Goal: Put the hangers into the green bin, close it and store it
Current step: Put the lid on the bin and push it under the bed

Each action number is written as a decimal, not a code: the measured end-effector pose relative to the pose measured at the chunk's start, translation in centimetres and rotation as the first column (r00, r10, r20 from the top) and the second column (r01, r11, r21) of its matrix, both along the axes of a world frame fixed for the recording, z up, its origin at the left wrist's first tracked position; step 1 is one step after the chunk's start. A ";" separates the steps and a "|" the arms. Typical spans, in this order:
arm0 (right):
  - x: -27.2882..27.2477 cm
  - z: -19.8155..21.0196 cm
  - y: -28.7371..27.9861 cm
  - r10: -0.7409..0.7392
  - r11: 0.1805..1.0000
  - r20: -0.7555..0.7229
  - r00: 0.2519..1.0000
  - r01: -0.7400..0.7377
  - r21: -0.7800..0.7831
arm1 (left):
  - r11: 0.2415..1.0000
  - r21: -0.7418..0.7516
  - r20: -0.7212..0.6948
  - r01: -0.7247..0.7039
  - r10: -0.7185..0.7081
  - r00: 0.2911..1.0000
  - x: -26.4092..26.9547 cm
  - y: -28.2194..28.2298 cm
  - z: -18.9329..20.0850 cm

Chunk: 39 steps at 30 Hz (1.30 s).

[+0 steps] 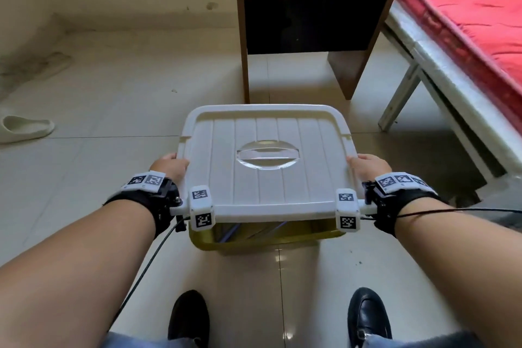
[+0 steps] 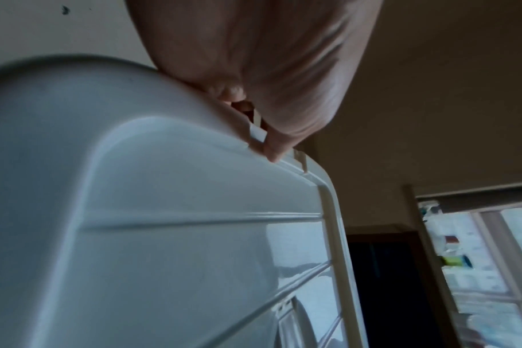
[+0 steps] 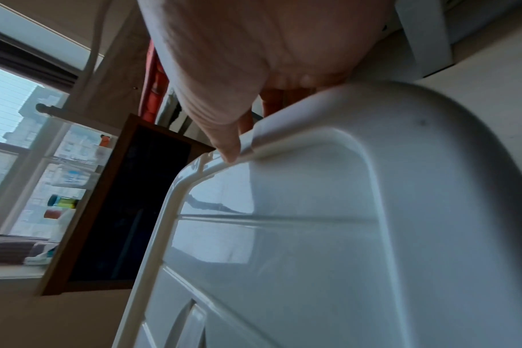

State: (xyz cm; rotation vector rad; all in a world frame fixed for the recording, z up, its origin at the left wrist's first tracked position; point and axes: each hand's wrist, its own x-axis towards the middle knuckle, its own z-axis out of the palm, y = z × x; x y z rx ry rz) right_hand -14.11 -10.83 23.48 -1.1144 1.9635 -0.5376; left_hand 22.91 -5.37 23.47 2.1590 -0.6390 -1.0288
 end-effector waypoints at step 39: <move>-0.4 -9.8 -1.9 0.135 0.952 -0.094 0.986 -0.103 0.287 | 0.806 0.452 0.132 0.382 -0.484 0.865 1.4 0.4 -8.4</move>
